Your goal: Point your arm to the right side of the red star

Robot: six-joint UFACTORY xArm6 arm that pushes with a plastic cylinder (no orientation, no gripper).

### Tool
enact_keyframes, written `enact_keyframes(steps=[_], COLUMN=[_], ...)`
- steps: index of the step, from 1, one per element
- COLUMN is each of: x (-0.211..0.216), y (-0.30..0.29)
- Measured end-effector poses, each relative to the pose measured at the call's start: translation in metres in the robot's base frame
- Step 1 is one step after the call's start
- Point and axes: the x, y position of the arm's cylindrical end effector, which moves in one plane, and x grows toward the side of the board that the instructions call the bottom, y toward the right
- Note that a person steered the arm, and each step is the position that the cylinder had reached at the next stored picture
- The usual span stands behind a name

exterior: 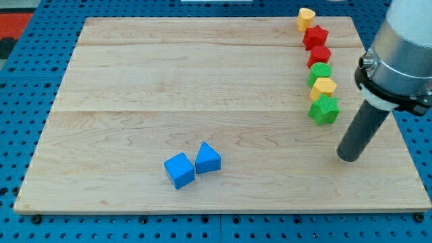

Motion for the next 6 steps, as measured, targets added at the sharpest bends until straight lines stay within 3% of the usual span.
enact_keyframes(steps=[2, 4, 5, 6], x=[-0.01, -0.096, -0.205, -0.259], y=[0.009, 0.066, 0.068, 0.055])
